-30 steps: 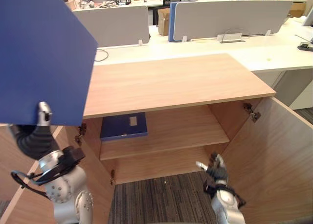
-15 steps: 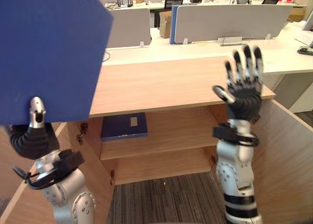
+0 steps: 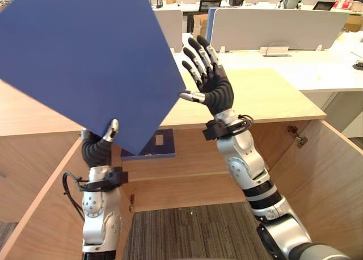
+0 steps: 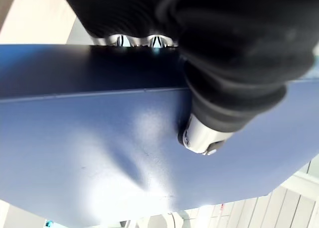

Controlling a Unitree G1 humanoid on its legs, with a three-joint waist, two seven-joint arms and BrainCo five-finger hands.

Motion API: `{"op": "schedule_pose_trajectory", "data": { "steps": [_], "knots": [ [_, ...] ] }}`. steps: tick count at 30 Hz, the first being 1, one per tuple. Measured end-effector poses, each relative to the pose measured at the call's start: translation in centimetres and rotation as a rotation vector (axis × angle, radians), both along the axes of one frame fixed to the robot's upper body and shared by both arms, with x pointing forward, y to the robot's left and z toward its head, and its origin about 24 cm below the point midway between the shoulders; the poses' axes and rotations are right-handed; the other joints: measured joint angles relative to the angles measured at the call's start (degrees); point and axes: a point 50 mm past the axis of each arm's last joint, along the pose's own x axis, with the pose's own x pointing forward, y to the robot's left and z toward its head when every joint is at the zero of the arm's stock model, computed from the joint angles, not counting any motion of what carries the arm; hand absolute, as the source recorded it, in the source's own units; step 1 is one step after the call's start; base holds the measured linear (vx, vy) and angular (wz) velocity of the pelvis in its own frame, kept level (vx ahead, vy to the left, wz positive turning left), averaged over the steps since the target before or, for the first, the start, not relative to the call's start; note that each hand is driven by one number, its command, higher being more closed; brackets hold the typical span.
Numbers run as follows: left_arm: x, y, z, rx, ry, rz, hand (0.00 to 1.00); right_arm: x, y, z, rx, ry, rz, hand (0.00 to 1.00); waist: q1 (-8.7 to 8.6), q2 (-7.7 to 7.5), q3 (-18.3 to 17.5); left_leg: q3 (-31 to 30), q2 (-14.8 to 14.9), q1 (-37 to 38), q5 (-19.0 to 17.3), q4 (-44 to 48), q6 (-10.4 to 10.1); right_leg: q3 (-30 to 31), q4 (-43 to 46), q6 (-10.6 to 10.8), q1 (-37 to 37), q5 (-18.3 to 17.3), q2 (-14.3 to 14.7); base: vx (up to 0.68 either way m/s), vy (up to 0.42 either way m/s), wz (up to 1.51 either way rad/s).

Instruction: Walk over to the cabinet, pick up the folder, carry it to the office cabinet, place the folder inside the office cabinet, then close the office cabinet door

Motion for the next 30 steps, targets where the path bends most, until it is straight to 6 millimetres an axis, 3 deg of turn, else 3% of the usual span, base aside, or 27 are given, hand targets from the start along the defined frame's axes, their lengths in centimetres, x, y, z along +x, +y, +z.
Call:
{"op": "schedule_pose_trajectory", "data": {
  "steps": [10, 20, 28, 30],
  "knots": [
    [0.7, 0.2, -2.2, 0.14, 0.129, -0.015, 1.0, 0.6, 0.8, 1.1, -0.1, -0.05, 0.042, 0.0, -0.08, -0.06, 0.0, 0.0, 0.0, -0.2, 0.5, -0.3, 0.0, 0.0, 0.6, 0.0, -0.7, -0.1, -0.1, -0.03, 0.001, 0.0],
    [0.8, -0.1, -2.3, 0.177, 0.138, -0.051, 1.0, 1.3, 0.8, 2.4, -0.225, -0.117, 0.022, 0.0, -0.1, -0.11, 0.0, 0.0, 0.6, -1.1, 0.9, 0.0, -0.3, 0.0, 0.5, -0.2, -1.4, 0.1, 0.5, 0.0, -0.002, 0.0],
    [0.7, -0.1, -2.4, 0.208, 0.145, -0.067, 1.0, 1.5, -0.8, 2.3, -0.267, -0.134, -0.051, 0.0, -0.34, -0.1, -0.1, -0.1, 0.6, -2.1, 1.6, -0.2, -0.1, 0.0, 0.6, -0.6, -2.5, 0.5, 0.5, -0.05, -0.004, 0.01],
    [0.5, 0.4, -2.5, 0.234, 0.15, -0.059, 1.0, 1.2, -3.0, 1.6, -0.226, -0.115, -0.121, 0.0, -0.22, -0.13, -0.1, -0.1, 0.6, -2.1, 1.6, -0.2, -0.1, 0.0, 0.6, -0.6, -2.5, 0.5, 0.5, 0.0, 0.0, 0.0]
  ]
}}
